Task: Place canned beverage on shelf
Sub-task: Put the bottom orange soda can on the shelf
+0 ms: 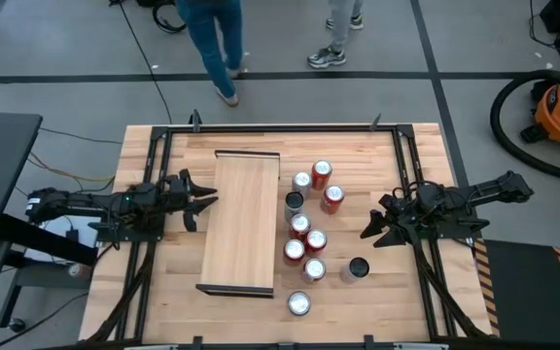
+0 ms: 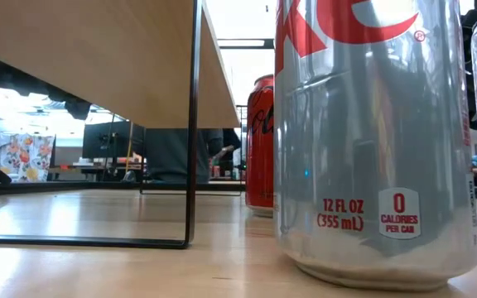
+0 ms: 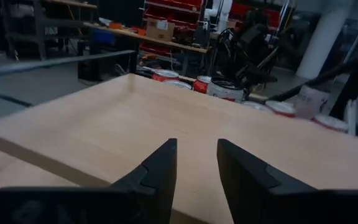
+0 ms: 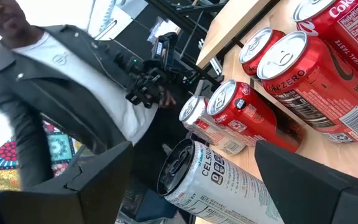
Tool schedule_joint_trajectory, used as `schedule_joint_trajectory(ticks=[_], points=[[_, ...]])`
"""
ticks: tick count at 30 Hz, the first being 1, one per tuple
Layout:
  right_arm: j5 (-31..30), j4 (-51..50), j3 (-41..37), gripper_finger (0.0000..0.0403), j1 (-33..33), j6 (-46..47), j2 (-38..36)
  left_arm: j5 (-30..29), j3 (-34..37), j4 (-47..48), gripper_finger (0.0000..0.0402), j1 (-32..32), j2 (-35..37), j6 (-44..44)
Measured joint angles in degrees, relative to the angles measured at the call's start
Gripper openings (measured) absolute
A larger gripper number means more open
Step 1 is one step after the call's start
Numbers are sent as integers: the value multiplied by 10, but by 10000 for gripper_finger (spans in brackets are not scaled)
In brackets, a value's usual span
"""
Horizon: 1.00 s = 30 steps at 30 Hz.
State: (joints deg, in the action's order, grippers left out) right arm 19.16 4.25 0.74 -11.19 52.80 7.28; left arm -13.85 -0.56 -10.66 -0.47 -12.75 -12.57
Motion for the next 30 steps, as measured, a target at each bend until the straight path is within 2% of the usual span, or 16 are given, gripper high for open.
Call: schedule_joint_trajectory(ticks=[9,14,17,21,23,27,30], points=[[-7,0,0,348,0,-6,0,-6,0,-56,126,0,0,-289],[-121,7,0,348,0,-62,0,-9,0,-108,126,0,0,-371],[-198,28,0,348,0,-17,0,-9,0,-137,126,0,0,-398],[-348,76,0,348,6,-16,1,-27,0,-172,126,0,0,-454],[-395,102,0,348,13,-46,1,-56,0,-201,126,0,0,-477],[-405,137,0,348,29,-96,3,-76,-1,-276,126,0,0,-419],[-407,157,0,348,42,-88,3,-83,-31,-283,126,0,0,-375]])
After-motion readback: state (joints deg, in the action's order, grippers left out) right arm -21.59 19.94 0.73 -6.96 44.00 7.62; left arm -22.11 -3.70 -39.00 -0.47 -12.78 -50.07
